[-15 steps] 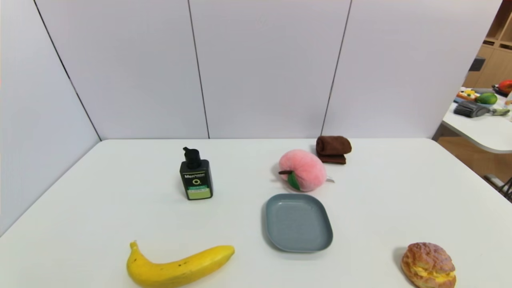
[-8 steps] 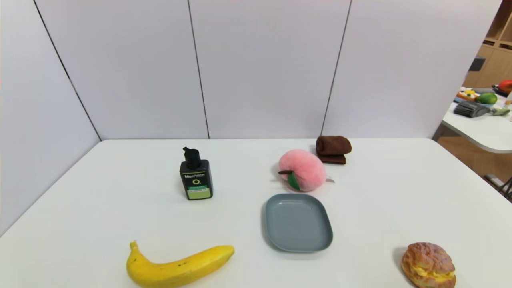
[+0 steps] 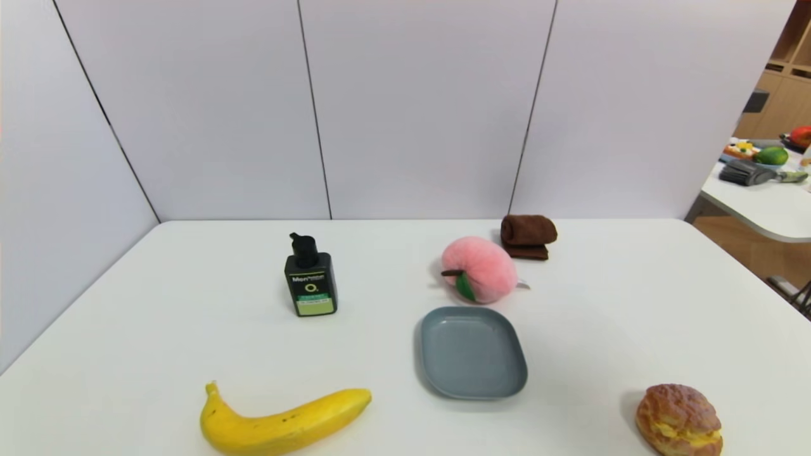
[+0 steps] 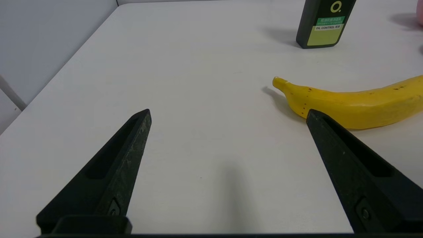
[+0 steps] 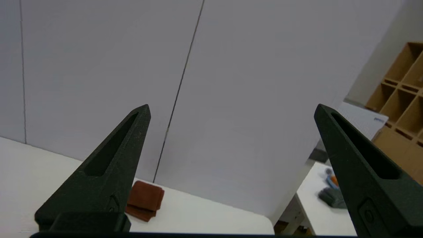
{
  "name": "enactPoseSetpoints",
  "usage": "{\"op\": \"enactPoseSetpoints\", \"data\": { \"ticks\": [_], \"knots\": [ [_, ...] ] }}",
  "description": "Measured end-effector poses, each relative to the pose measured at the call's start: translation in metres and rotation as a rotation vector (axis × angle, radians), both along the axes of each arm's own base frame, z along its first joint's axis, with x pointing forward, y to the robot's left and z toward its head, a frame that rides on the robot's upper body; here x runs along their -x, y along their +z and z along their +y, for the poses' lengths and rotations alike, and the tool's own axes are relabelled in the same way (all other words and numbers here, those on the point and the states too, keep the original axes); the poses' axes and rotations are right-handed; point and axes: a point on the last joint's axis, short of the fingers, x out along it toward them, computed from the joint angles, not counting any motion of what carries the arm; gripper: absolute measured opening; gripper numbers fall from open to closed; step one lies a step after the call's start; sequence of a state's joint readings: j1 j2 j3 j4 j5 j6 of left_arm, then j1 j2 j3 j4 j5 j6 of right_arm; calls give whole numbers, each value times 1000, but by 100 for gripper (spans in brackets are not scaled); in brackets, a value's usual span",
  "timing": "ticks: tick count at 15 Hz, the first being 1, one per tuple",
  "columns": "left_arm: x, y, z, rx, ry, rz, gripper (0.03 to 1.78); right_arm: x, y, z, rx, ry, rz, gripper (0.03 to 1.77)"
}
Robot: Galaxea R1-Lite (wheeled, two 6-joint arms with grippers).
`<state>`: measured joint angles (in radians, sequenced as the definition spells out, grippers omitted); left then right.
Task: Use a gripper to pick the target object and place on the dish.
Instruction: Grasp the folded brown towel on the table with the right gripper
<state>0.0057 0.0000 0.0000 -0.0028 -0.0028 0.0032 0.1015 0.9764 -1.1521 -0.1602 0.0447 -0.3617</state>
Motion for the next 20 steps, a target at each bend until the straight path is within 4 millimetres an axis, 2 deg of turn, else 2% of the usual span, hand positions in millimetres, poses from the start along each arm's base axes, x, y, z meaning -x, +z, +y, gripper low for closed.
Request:
{"op": "enactPoseSetpoints", "data": {
  "ticks": [2,4,8,11,14,17,20],
  "knots": [
    [0,0,0,0,0,0,169,-28,22,4,91,21,25,171],
    [0,0,0,0,0,0,169,-58,33,8,179,30,82,171],
    [0,0,0,0,0,0,169,-124,29,16,332,62,276,171],
    [0,0,0,0,0,0,169,-172,10,19,382,87,446,171],
    [0,0,0,1,0,0,169,-212,-23,21,444,135,636,171],
    [0,0,0,0,0,0,169,-243,-56,19,499,198,763,171],
    [0,0,0,0,0,0,169,-267,-80,11,585,232,803,171]
  ]
}}
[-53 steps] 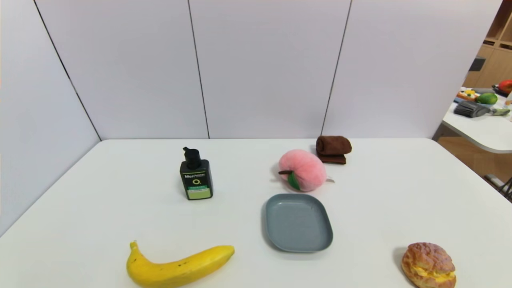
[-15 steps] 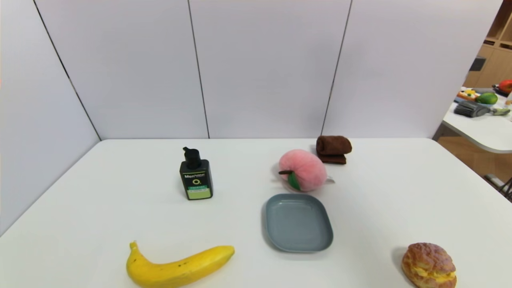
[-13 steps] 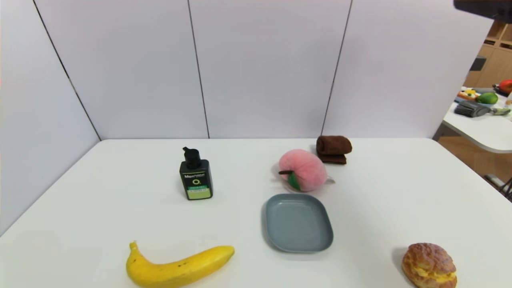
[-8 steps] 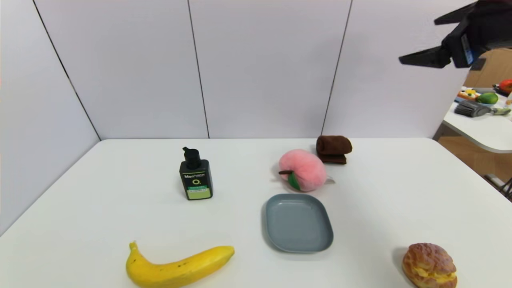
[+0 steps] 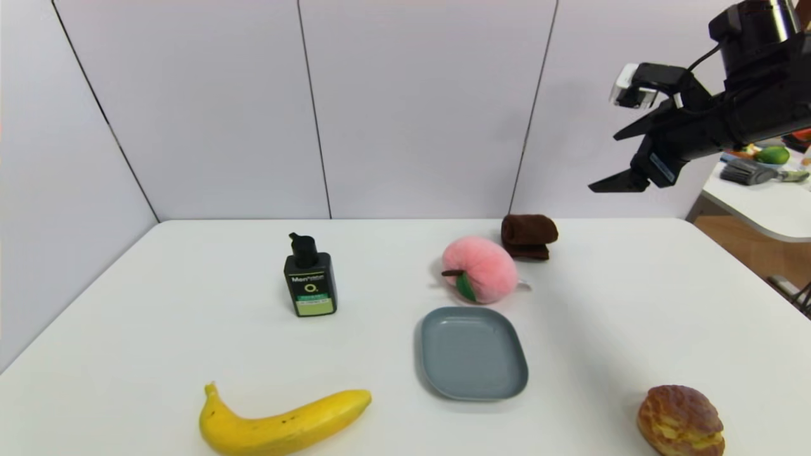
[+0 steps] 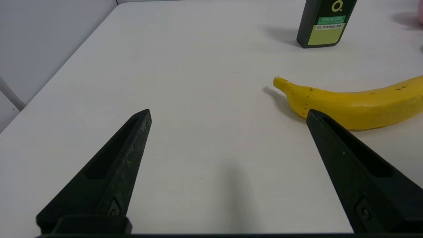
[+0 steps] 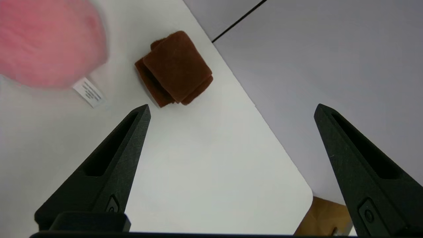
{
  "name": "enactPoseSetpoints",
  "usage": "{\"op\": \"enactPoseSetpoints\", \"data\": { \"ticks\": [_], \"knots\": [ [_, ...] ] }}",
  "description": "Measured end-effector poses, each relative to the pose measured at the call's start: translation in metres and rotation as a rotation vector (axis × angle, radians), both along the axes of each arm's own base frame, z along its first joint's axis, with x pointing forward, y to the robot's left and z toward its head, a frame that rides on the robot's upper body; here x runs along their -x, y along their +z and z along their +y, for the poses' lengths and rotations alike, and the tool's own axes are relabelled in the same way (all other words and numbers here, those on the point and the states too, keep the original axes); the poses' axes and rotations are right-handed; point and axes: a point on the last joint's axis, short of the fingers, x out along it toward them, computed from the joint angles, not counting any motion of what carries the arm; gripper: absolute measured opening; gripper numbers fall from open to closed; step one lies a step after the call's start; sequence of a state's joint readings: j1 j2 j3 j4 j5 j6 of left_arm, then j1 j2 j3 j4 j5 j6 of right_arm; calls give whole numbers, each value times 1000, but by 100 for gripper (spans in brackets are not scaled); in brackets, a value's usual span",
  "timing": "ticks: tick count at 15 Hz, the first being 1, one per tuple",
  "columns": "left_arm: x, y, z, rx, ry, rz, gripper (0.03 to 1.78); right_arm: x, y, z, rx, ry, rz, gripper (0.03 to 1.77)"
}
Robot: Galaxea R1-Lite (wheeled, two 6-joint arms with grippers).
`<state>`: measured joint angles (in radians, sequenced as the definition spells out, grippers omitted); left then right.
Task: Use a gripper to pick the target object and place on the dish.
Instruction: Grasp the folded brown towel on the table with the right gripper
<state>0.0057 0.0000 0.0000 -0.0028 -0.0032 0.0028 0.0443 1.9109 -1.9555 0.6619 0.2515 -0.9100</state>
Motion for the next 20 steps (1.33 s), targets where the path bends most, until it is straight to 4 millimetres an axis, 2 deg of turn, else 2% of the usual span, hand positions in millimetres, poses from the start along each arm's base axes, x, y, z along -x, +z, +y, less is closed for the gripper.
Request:
{"op": "enactPoseSetpoints", "data": {
  "ticks": [6,11,16,20],
  "knots": [
    [0,0,0,0,0,0,169,-25,-28,-13,136,-83,49,171],
    [0,0,0,0,0,0,169,-35,-29,-19,166,-81,-15,171],
    [0,0,0,0,0,0,169,-54,-34,0,121,-27,-97,171],
    [0,0,0,0,0,0,169,-64,-51,11,69,70,-62,171]
  ]
}}
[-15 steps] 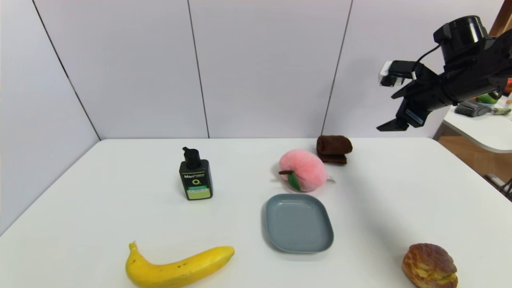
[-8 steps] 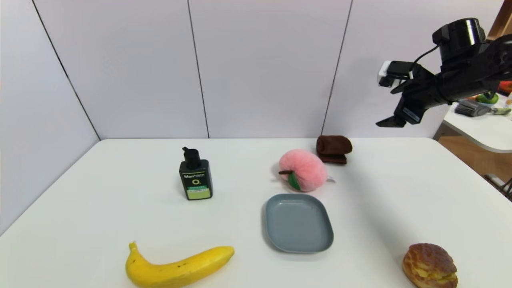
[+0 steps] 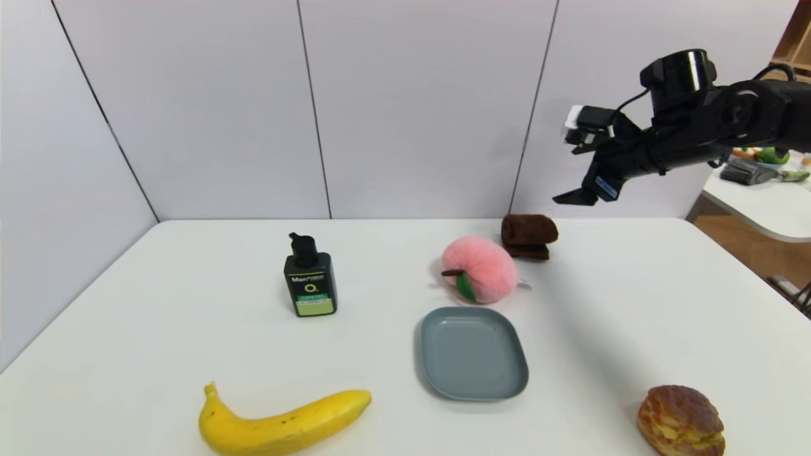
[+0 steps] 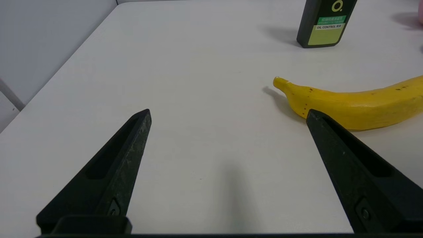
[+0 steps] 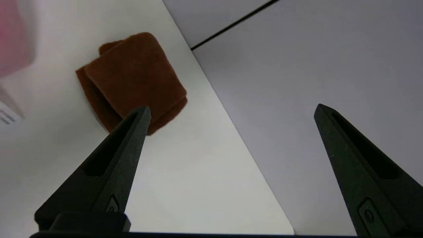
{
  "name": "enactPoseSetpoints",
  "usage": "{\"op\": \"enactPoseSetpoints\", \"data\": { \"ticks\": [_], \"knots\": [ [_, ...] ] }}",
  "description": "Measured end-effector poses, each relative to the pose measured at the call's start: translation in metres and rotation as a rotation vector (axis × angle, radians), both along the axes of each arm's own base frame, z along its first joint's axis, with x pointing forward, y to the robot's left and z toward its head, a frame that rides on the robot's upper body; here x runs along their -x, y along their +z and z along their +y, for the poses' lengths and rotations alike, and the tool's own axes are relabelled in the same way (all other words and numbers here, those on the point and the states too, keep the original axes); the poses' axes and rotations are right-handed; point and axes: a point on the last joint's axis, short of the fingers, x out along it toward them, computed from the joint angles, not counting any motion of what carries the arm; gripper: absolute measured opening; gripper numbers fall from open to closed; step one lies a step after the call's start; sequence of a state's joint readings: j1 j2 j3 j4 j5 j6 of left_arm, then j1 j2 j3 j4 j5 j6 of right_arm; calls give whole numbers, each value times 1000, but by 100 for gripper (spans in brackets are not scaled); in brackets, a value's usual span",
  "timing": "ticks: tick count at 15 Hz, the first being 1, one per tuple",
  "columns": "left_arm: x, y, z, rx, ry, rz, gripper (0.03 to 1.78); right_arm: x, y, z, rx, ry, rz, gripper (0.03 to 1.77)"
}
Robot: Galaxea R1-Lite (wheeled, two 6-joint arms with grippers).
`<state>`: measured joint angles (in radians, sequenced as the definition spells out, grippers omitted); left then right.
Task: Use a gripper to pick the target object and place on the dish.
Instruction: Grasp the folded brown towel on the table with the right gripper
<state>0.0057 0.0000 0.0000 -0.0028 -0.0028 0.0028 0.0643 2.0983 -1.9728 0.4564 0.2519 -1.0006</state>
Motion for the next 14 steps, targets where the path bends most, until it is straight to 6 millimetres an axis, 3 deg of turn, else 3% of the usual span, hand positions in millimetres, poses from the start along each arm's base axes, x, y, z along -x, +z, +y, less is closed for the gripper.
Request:
{"op": "enactPoseSetpoints", "data": {
  "ticks": [8,14],
  "knots": [
    [0,0,0,0,-1,0,169,3,-30,-12,-45,157,197,171],
    [0,0,0,0,0,0,169,-6,-49,-22,15,235,207,171]
  ]
}}
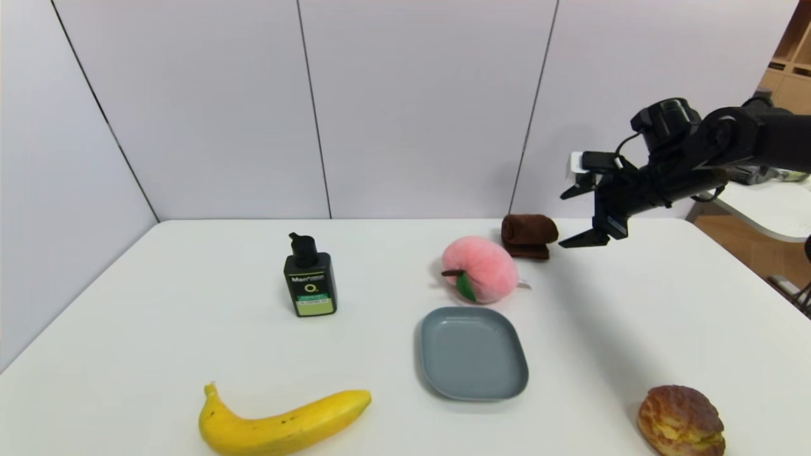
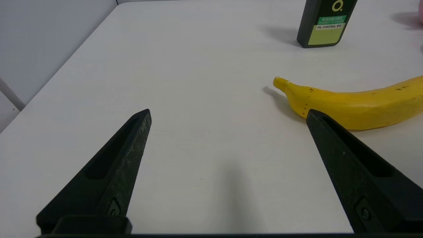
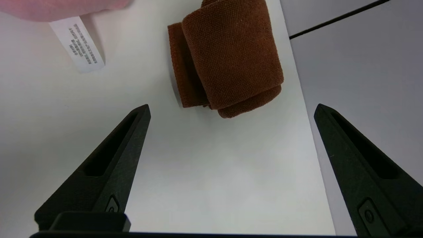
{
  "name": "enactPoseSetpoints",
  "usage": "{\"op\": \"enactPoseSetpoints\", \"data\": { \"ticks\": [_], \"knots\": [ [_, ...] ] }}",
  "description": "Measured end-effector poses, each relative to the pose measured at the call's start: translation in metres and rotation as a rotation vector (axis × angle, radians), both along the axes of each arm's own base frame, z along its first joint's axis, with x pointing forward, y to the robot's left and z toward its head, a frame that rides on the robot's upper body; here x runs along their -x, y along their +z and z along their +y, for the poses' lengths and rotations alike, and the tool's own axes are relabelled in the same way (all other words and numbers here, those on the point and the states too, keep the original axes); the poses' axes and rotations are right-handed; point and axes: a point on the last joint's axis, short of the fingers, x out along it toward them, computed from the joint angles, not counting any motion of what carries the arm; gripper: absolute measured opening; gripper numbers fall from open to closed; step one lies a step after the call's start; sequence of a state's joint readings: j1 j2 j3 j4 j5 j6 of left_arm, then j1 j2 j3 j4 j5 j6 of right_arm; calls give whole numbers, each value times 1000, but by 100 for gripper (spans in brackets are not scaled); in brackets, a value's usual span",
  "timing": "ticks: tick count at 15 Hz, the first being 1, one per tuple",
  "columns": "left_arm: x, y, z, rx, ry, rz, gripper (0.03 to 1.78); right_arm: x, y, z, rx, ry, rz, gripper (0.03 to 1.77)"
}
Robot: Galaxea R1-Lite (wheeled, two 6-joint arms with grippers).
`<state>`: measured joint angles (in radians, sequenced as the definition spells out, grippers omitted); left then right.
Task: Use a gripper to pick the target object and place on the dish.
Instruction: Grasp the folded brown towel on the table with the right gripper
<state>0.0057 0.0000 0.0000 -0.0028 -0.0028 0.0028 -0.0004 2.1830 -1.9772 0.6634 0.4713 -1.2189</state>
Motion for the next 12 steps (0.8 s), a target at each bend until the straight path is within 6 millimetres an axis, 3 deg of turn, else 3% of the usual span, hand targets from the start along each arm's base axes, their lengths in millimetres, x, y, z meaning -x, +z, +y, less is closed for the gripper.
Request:
{"op": "enactPoseSetpoints", "data": {
  "ticks": [4,12],
  "knots": [
    [0,0,0,0,0,0,169,-14,-8,2,-9,10,-56,171],
    [0,0,0,0,0,0,169,-26,-35,16,-9,43,-6,171]
  ]
}}
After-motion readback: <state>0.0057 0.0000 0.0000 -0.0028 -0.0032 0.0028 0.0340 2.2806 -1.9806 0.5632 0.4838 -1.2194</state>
